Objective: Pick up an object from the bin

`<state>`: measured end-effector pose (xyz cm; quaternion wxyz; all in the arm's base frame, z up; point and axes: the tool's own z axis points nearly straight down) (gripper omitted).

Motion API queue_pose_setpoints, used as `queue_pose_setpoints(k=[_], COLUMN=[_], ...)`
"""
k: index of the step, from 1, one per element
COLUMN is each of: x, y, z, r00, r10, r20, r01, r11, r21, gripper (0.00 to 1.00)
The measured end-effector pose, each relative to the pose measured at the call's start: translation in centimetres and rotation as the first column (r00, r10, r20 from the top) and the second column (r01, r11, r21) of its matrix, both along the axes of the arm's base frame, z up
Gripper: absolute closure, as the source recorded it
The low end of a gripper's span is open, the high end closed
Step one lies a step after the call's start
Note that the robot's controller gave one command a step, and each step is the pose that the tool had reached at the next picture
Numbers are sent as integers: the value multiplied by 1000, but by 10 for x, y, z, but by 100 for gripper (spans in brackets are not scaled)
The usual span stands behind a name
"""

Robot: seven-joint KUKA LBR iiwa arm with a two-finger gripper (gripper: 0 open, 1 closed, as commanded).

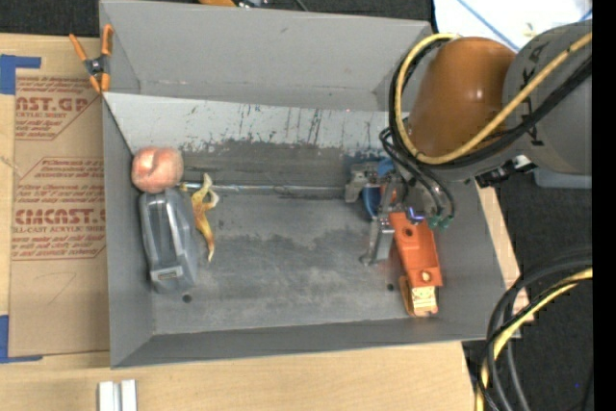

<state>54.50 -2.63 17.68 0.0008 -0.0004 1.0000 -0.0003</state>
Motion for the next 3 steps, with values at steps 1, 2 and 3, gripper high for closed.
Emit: queue_pose_setpoints(k=[1, 2, 3], x=[0, 15, 1], y=[0, -33, -29], z=[0, -24, -13], r00=[1000, 980, 984], r10=[0, 201, 176], r20=[0, 3, 2], r01=[0, -201, -176], r11=[1000, 980, 984], r21=[0, -1, 1], gripper=[0, 0, 0])
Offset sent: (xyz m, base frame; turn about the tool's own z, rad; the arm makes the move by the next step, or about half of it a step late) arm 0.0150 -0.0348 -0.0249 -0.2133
